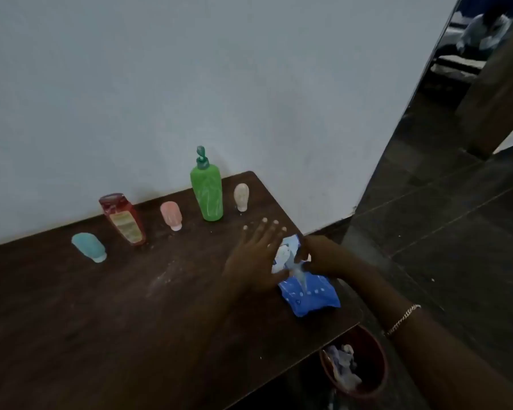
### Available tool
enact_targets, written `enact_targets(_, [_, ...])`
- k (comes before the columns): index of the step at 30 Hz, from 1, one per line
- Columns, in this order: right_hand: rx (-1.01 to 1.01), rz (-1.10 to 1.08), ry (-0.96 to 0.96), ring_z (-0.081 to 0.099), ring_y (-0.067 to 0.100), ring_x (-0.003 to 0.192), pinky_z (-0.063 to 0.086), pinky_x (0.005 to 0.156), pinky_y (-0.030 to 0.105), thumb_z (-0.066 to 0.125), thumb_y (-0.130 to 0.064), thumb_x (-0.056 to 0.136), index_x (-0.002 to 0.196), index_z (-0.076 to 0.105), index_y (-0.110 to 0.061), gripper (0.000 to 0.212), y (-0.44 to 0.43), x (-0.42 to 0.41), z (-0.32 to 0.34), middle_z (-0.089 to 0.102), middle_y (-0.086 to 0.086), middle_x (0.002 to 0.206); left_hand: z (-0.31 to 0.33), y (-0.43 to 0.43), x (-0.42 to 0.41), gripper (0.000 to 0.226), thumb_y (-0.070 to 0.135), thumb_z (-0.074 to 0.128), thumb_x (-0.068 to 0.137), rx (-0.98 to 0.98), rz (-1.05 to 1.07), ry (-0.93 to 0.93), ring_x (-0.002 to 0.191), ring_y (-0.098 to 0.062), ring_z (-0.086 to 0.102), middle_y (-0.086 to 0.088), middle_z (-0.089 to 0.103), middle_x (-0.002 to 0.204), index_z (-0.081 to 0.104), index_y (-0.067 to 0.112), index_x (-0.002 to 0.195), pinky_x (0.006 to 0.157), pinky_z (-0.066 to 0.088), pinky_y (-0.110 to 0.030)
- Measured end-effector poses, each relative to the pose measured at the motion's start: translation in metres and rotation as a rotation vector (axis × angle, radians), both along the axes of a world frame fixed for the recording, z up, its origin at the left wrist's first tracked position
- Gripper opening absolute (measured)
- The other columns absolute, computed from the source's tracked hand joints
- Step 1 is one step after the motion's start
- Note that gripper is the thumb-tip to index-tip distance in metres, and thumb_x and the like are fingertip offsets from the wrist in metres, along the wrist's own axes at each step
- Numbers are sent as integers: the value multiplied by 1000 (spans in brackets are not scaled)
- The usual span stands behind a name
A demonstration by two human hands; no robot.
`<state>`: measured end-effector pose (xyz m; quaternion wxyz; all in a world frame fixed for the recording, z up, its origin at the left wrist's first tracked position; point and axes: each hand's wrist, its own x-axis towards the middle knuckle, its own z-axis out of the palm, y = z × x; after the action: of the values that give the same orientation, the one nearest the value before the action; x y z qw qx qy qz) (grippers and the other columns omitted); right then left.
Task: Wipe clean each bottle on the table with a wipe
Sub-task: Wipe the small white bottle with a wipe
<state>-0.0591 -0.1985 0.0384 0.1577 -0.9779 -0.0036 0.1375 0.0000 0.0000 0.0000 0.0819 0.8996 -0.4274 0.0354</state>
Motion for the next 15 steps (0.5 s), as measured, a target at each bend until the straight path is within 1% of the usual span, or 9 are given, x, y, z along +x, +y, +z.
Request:
enact_targets(2, [-16, 39, 22, 64, 19, 97, 48, 81, 25, 69, -12, 80, 107, 70, -11, 27, -2, 5, -26, 67, 6, 109, -27, -8, -1, 101, 79, 42, 86, 47, -53, 39, 155, -25, -2, -4, 10, 168, 13, 18, 160, 121, 3, -61])
enact_targets(4, [-73, 90, 36, 64, 20, 101, 52, 88, 33, 72, -23, 80, 113, 69, -16, 33, -5, 14, -48, 66, 4, 111, -51, -12, 3, 106, 83, 41, 83, 77, -75, 81, 155, -23, -5, -1, 6, 169, 9, 19, 161, 121, 3, -61])
enact_targets(5, [-85, 112, 22, 63, 21, 101, 52, 89, 34, 72, -26, 80, 113, 70, -18, 34, -6, 17, -61, 66, 3, 111, -63, -14, 3, 107, 85, 39, 82, 76, -84, 88, 155, -23, -6, 0, 5, 169, 6, 19, 161, 121, 3, -61])
enact_targets(7, [-87, 132, -32, 63, 22, 97, 51, 85, 33, 70, -20, 81, 103, 72, -12, 23, -6, 19, -76, 67, 6, 104, -84, -16, 1, 107, 86, 37, 83, 55, -88, 86, 155, -23, -6, 0, 3, 169, 4, 20, 161, 122, 4, -61])
enact_targets(9, [-59, 127, -144, 64, 22, 92, 51, 82, 33, 70, -13, 78, 91, 74, -8, 15, -7, 20, -81, 69, 7, 96, -97, -19, 4, 105, 85, 38, 84, 4, -75, 82, 155, -23, -5, -1, 5, 169, 7, 19, 160, 122, 7, -60])
enact_targets(11, [8, 79, -224, 62, 16, 90, 50, 81, 31, 72, -11, 74, 85, 75, -13, 12, -11, 21, -82, 67, 0, 92, -108, -21, 5, 104, 85, 38, 83, -46, -71, 72, 155, -23, -3, -1, 8, 168, 11, 20, 160, 122, 9, -58])
enact_targets(13, [50, 48, -206, 58, 10, 84, 47, 77, 27, 76, -11, 74, 86, 77, -18, 14, -14, 20, -75, 62, -5, 90, -113, -21, 6, 104, 86, 38, 83, -66, -69, 73, 155, -21, -3, 0, 8, 168, 12, 21, 160, 123, 7, -55])
enact_targets(15, [116, 41, -187, 58, 6, 76, 46, 70, 22, 78, -12, 74, 85, 78, -19, 13, -19, 18, -67, 64, -6, 87, -115, -20, 6, 105, 87, 37, 82, -79, -64, 69, 155, -19, -4, 0, 8, 169, 11, 22, 160, 123, 6, -54])
